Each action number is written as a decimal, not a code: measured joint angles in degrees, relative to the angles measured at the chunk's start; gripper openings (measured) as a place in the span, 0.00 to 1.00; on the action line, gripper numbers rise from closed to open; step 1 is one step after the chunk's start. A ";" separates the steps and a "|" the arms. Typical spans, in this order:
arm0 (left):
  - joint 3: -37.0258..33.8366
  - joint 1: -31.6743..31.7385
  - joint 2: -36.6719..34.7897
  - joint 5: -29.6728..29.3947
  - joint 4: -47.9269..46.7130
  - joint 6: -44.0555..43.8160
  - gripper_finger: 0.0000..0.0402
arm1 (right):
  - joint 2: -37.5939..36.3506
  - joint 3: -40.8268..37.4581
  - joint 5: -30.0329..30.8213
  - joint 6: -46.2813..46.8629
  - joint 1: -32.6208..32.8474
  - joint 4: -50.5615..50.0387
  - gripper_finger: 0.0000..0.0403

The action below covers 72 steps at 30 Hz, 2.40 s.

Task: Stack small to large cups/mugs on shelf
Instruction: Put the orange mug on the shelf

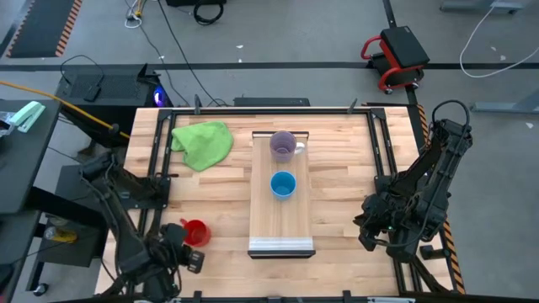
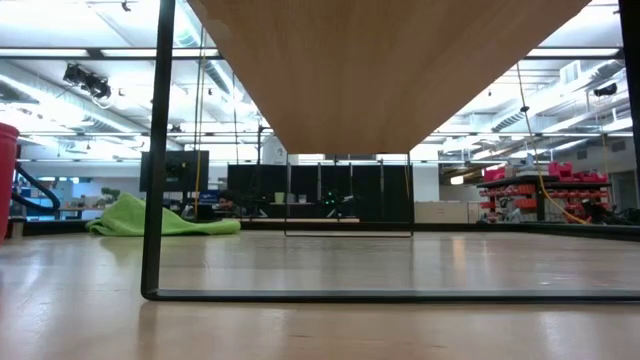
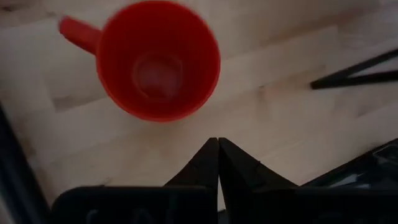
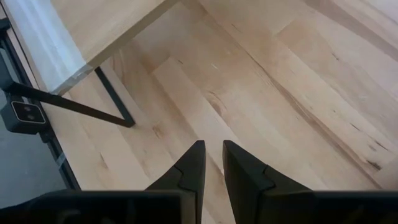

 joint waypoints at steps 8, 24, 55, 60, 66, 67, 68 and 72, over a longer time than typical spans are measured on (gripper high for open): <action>9.01 8.52 0.00 3.49 -4.69 5.13 0.03 | 0.00 0.00 0.00 -0.01 0.00 0.02 0.15; 3.40 22.68 -0.04 22.91 -0.77 28.22 0.18 | 0.00 -0.01 -0.02 -0.54 0.00 1.87 0.15; -9.81 23.04 0.00 26.06 13.40 27.04 0.24 | 0.00 0.00 -0.02 -0.55 0.13 2.58 0.15; -9.81 23.01 0.00 29.30 12.82 29.25 0.20 | 0.00 0.00 -0.02 -0.55 0.13 2.60 0.15; -9.81 22.47 0.00 31.43 11.40 32.17 0.13 | 0.00 0.00 -0.02 -0.55 0.13 2.60 0.15; -9.81 22.47 0.00 31.49 11.28 32.90 0.12 | 0.00 0.00 -0.02 -0.55 0.13 2.60 0.15; -9.81 22.45 0.00 31.49 11.25 33.71 0.10 | 0.00 0.00 -0.02 -0.55 0.13 2.60 0.15; -9.81 22.47 0.00 31.56 10.68 37.88 0.04 | 0.00 0.00 -0.02 -0.55 0.13 2.60 0.15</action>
